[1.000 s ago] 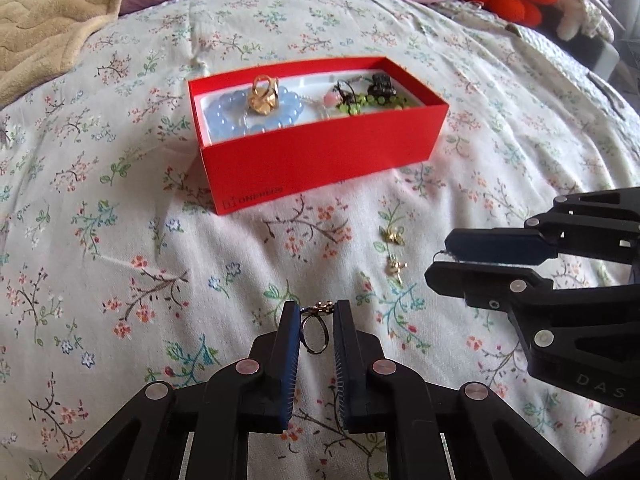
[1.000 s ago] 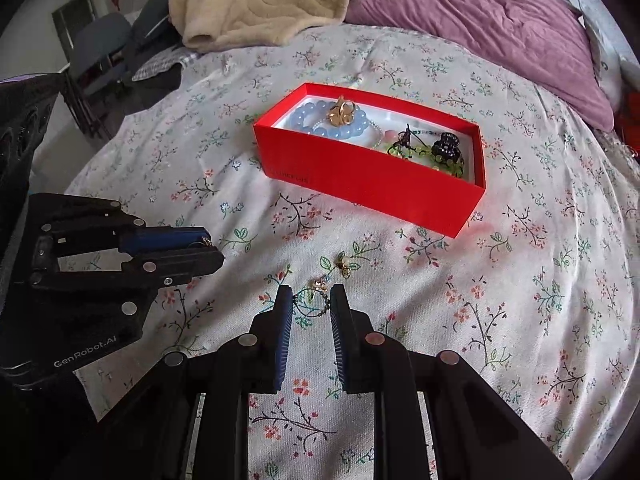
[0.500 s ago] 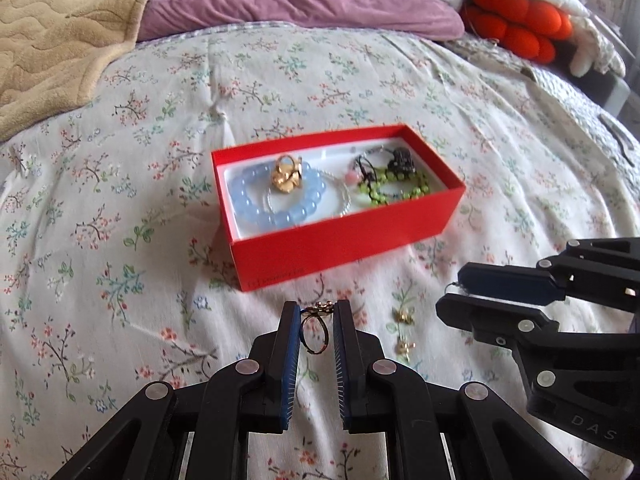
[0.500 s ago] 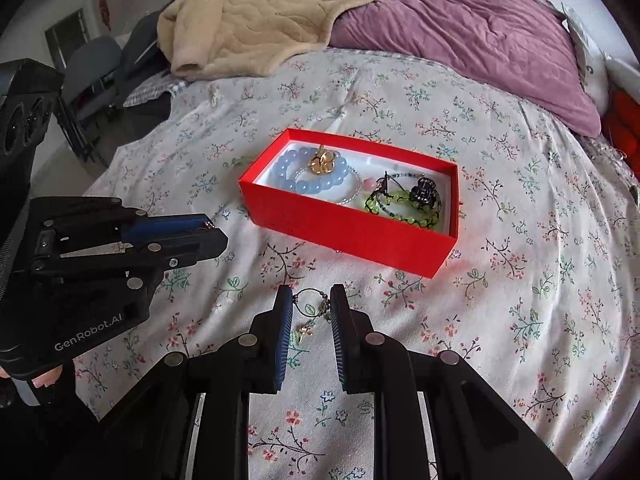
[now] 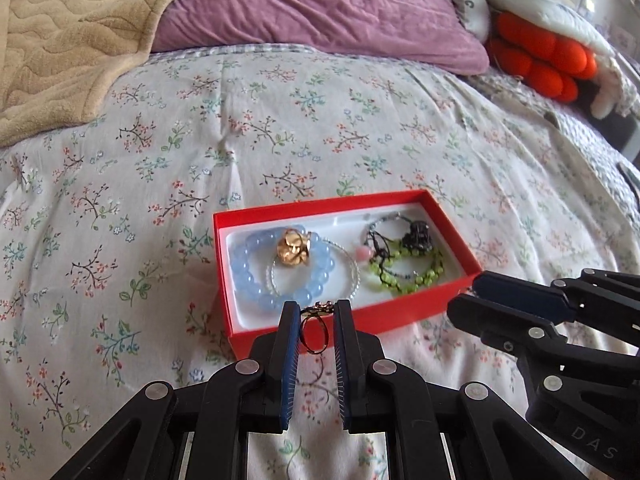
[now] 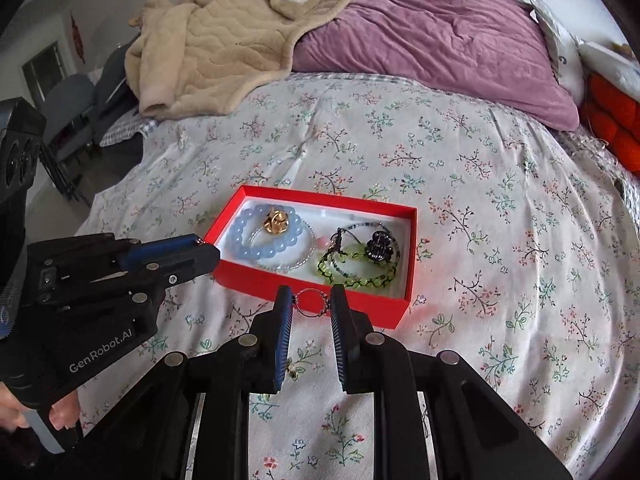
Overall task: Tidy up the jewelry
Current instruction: 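Carry the small ring and earring over the red box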
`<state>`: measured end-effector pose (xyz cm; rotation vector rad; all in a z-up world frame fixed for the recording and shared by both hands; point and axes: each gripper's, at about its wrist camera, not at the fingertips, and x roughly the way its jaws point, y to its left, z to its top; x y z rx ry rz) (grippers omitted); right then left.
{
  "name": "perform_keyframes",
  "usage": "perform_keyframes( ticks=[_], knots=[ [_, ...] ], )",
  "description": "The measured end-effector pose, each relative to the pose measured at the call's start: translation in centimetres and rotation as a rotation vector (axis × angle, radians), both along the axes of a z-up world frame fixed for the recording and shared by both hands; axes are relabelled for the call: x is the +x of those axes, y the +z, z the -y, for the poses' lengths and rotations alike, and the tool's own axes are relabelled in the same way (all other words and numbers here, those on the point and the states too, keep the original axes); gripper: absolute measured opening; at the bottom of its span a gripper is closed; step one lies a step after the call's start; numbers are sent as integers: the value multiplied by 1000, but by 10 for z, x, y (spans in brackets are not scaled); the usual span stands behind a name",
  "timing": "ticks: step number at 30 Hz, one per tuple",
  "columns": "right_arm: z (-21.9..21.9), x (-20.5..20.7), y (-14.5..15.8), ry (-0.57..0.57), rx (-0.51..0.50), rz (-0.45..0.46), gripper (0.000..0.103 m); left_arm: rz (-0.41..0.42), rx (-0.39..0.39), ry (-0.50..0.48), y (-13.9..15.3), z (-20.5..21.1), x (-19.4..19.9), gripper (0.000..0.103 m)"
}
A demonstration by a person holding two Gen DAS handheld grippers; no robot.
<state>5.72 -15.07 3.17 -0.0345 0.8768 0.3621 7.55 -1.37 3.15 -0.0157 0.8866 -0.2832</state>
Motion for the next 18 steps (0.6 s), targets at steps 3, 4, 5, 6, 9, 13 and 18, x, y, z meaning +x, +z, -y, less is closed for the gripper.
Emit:
perform_keyframes(
  ticks=[3, 4, 5, 6, 9, 13, 18],
  knots=[
    [5, 14, -2, -35, 3, -3, 21, -12, -6, 32, -5, 0, 12, 11],
    [6, 19, -4, -47, 3, -6, 21, -19, -8, 46, -8, 0, 16, 11],
    [8, 25, -6, -59, 5, -12, 21, -24, -12, 56, -10, -1, 19, 11],
    [10, 30, -9, -73, 7, -18, 21, -30, -15, 66, -12, -1, 23, 11],
    [18, 44, -17, -111, 30, -45, 21, -43, -20, 88, -18, -2, 33, 11],
    [24, 57, -26, -143, 44, -72, 21, -47, -14, 107, -23, 0, 42, 11],
    [22, 65, -31, -145, 49, -87, 21, -57, -21, 140, -30, -2, 52, 11]
  ],
)
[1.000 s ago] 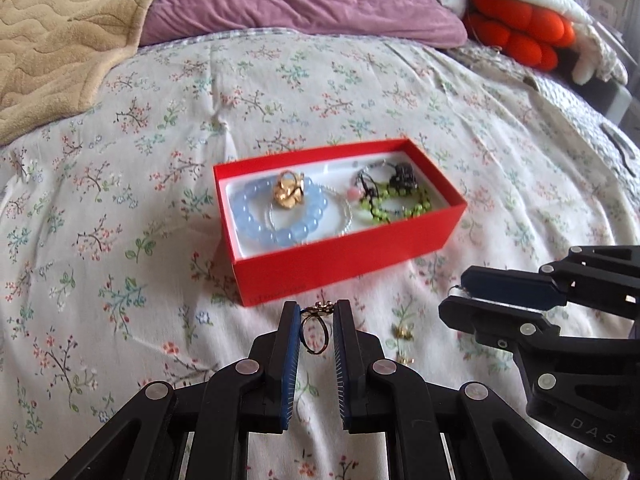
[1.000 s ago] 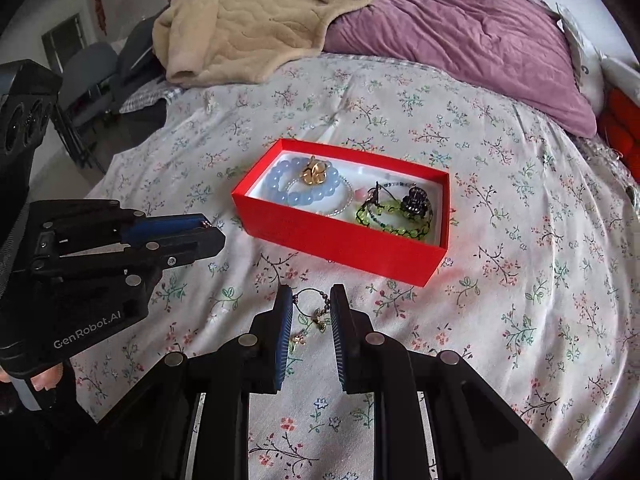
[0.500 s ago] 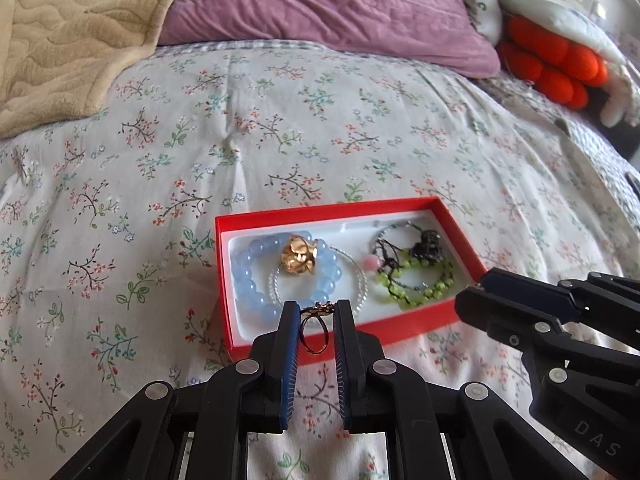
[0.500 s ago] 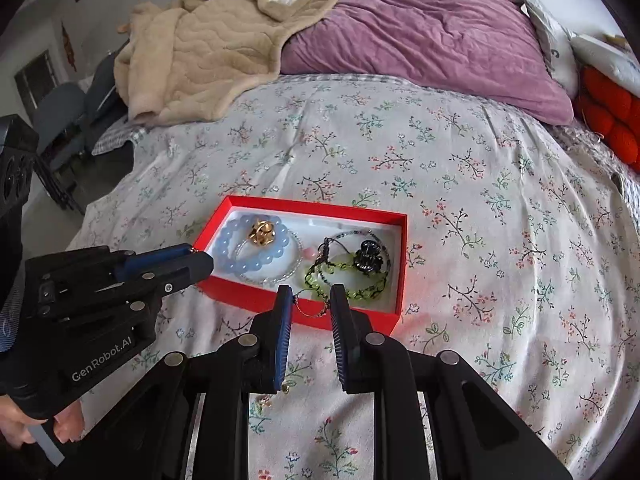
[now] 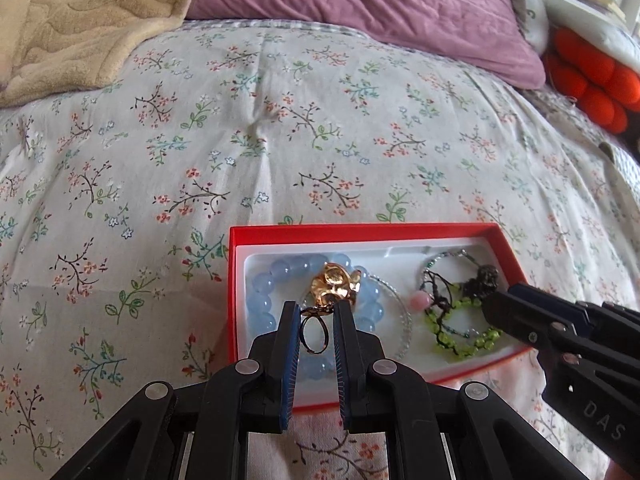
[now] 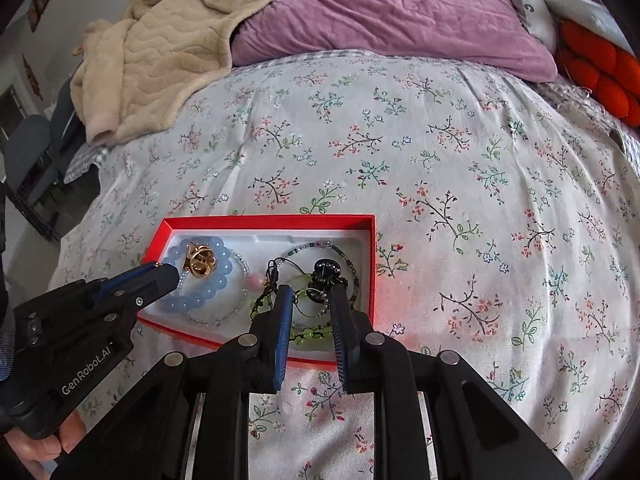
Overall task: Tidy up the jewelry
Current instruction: 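Carry the small ring and earring over the red box, then open both tools to drop the ring and earring into the box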
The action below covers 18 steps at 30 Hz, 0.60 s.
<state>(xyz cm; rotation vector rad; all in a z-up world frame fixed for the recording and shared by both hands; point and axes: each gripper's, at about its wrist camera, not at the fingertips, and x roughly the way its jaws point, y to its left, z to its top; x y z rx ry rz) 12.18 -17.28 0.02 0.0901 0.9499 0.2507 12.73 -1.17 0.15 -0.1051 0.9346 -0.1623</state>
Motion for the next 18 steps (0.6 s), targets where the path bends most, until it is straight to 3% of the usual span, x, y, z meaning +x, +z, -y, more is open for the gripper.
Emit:
perform_keyframes(
  ticks=[15, 18],
  knots=[
    [2, 3, -4, -12, 1, -8, 21, 25, 39, -9, 0, 6, 2, 12],
    [4, 3, -3, -16, 8, -16, 21, 18, 39, -11, 2, 6, 1, 22]
  ],
)
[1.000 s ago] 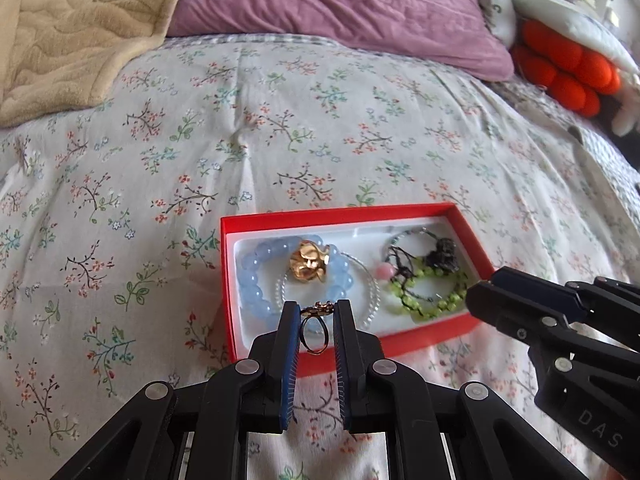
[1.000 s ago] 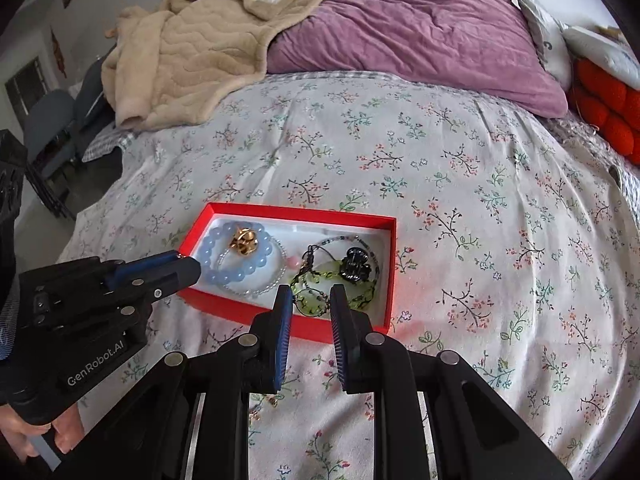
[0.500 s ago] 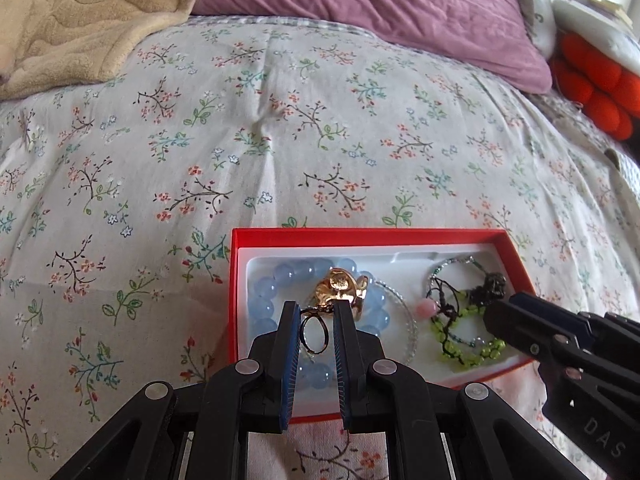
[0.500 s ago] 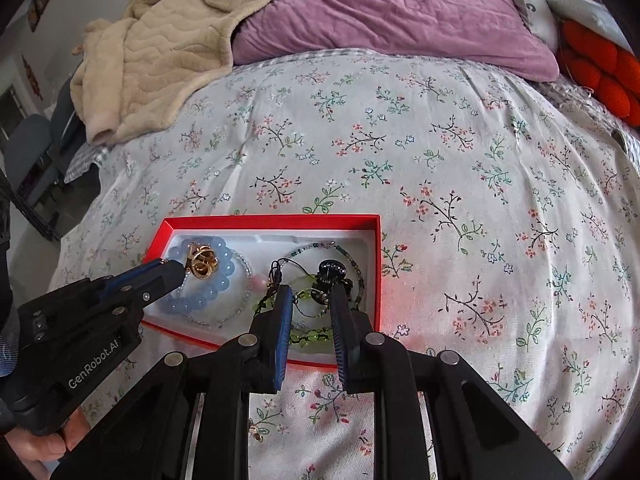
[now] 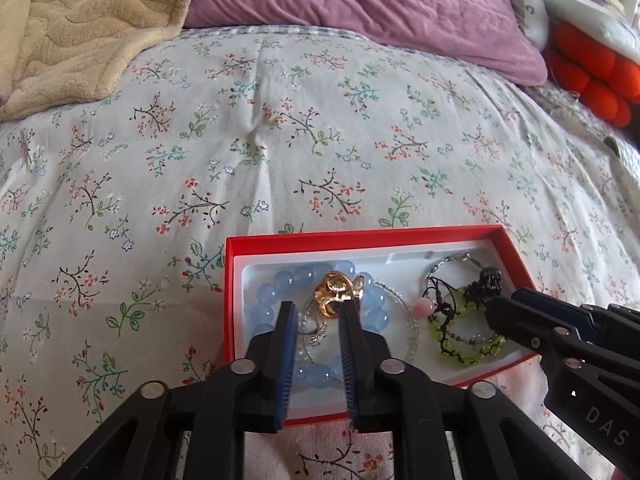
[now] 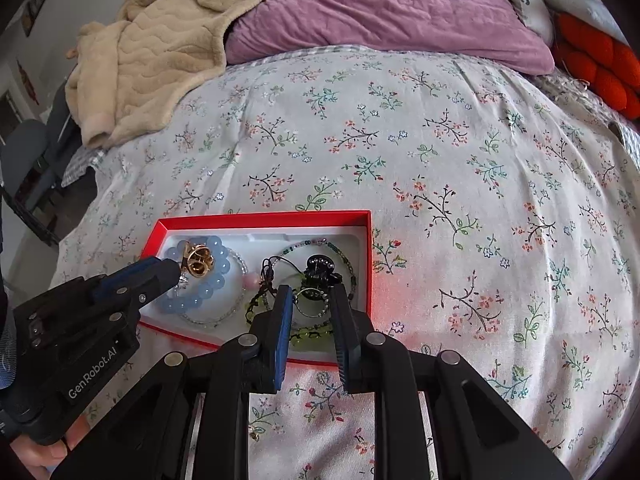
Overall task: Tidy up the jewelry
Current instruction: 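Open both tools to drop the ring and earring into the box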
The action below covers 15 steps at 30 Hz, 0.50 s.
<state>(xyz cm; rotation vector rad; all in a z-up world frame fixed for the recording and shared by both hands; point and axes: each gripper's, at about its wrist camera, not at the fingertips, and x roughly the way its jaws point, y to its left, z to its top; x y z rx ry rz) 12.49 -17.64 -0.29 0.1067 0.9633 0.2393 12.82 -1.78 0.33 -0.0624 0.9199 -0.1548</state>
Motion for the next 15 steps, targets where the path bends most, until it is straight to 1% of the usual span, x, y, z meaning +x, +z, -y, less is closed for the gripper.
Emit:
perform_keyframes(
  ticks=[1, 6, 8, 10, 12, 15],
  knots=[
    [0, 0, 1, -1, 0, 0, 21, -1, -1, 0, 1, 0, -1, 26],
    [0, -4, 7, 5, 1, 11, 23, 1, -3, -9, 5, 2, -6, 35],
    [0, -6, 10, 7, 2, 18, 28, 4, -1, -13, 8, 2, -9, 40],
    [2, -10, 14, 3, 6, 32, 38, 9, 5, -16, 10, 2, -12, 44],
    [5, -13, 18, -4, 9, 42, 42, 13, 10, -20, 13, 1, -16, 48],
    [10, -18, 22, -9, 9, 48, 43, 20, 22, -26, 16, -1, -22, 57]
  ],
)
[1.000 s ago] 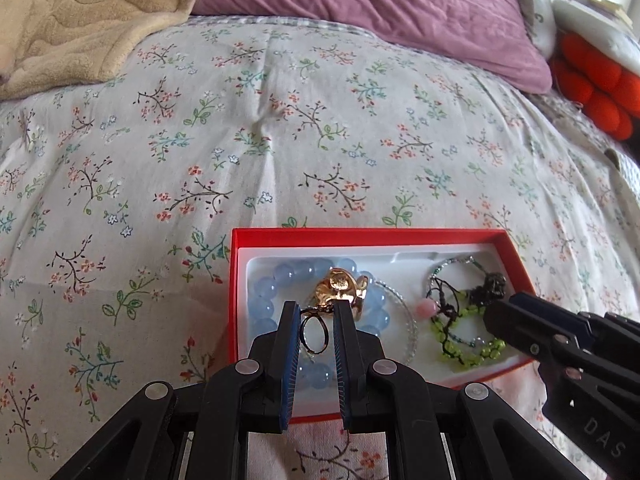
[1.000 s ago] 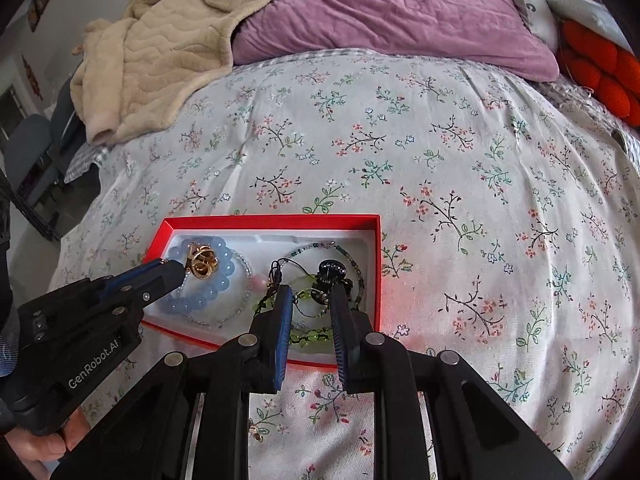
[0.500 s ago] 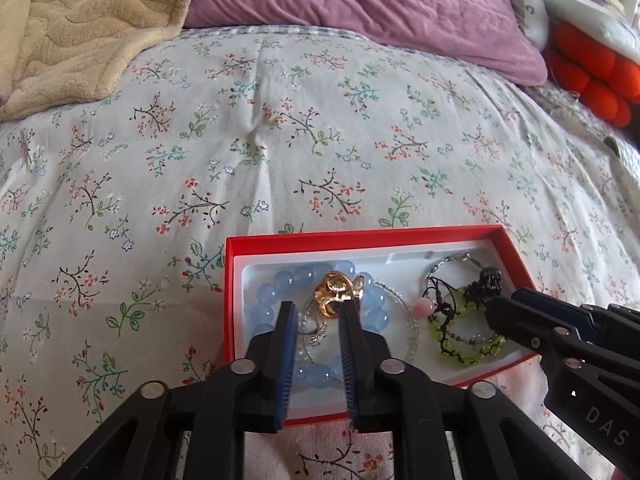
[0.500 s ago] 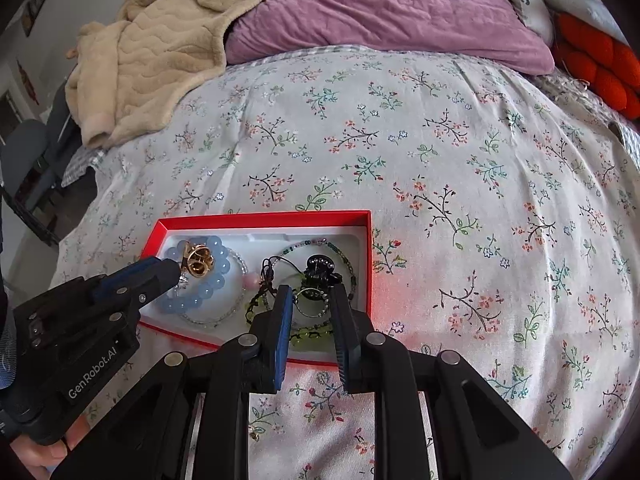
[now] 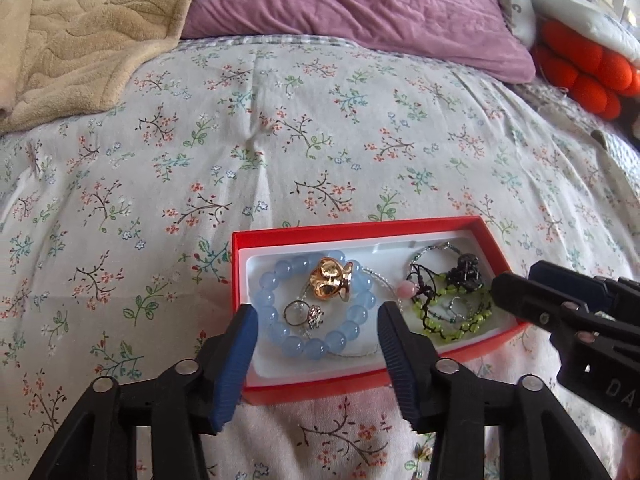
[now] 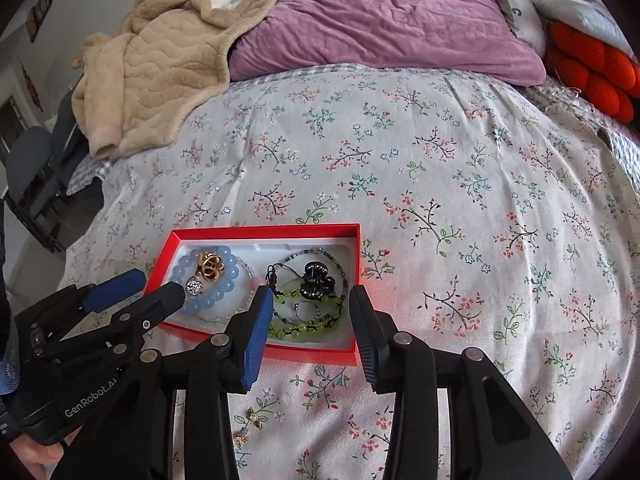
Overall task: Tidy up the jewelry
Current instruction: 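Open both tools to drop the ring and earring into the box, then move both tools back toward the remaining gold earrings on the cloth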
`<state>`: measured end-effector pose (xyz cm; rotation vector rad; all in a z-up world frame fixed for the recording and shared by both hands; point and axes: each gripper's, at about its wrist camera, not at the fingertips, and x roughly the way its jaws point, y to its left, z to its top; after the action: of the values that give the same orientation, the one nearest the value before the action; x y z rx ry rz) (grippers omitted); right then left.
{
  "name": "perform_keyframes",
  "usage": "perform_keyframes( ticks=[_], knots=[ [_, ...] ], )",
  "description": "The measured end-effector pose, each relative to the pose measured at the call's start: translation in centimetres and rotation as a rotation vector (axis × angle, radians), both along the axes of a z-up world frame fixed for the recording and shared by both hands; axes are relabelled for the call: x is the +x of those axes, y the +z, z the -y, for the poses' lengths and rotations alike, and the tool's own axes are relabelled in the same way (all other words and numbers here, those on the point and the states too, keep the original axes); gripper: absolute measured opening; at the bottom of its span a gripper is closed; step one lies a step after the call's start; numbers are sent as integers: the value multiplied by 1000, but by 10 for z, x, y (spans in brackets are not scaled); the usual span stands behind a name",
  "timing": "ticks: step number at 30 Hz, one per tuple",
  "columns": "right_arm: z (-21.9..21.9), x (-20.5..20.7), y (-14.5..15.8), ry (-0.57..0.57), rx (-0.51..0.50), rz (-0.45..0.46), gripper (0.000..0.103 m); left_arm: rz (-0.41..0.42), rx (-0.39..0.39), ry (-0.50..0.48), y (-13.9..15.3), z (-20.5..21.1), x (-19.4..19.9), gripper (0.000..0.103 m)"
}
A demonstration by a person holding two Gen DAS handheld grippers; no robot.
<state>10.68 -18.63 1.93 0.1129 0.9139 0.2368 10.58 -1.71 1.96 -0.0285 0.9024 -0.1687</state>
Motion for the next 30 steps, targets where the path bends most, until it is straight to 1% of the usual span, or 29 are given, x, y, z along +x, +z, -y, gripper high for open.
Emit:
perform_keyframes(
  ticks=[2, 3, 4, 5, 7, 10, 13, 16, 18, 22, 25, 27, 30],
  knots=[
    [3, -3, 2, -3, -5, -1, 43, 6, 8, -5, 3, -1, -5, 65],
    [4, -5, 2, -3, -9, -2, 44, 7, 10, -6, 4, -2, -8, 67],
    [6, -8, 3, -4, -14, -1, 46, 6, 10, -7, 5, -3, -10, 73],
    [7, -10, 3, -6, -22, 1, 49, 3, 11, -5, 5, -3, -11, 80],
    [9, -15, 4, -13, -35, 3, 58, -3, 16, 3, 6, -6, -15, 87],
    [11, -23, 5, -17, -34, -2, 62, -13, 35, 14, 7, -9, -21, 93],
    [13, -31, 3, -25, -56, -14, 65, -35, 55, 16, 3, -12, -28, 94],
    [15, -38, -1, -25, -86, -33, 68, -63, 67, -2, -2, -12, -34, 94],
    [17, -43, -5, -22, -101, -44, 69, -70, 89, -13, -6, -11, -39, 94],
    [19, -52, -12, -6, -143, -55, 70, -79, 135, -33, -13, -10, -48, 95],
    [21, -59, -18, 2, -173, -74, 70, -120, 146, -30, -22, -12, -52, 95],
    [22, -62, -22, 2, -186, -97, 70, -156, 139, -20, -28, -14, -55, 95],
    [23, -66, -29, 4, -190, -130, 70, -205, 85, -10, -36, -18, -58, 95]
  ],
)
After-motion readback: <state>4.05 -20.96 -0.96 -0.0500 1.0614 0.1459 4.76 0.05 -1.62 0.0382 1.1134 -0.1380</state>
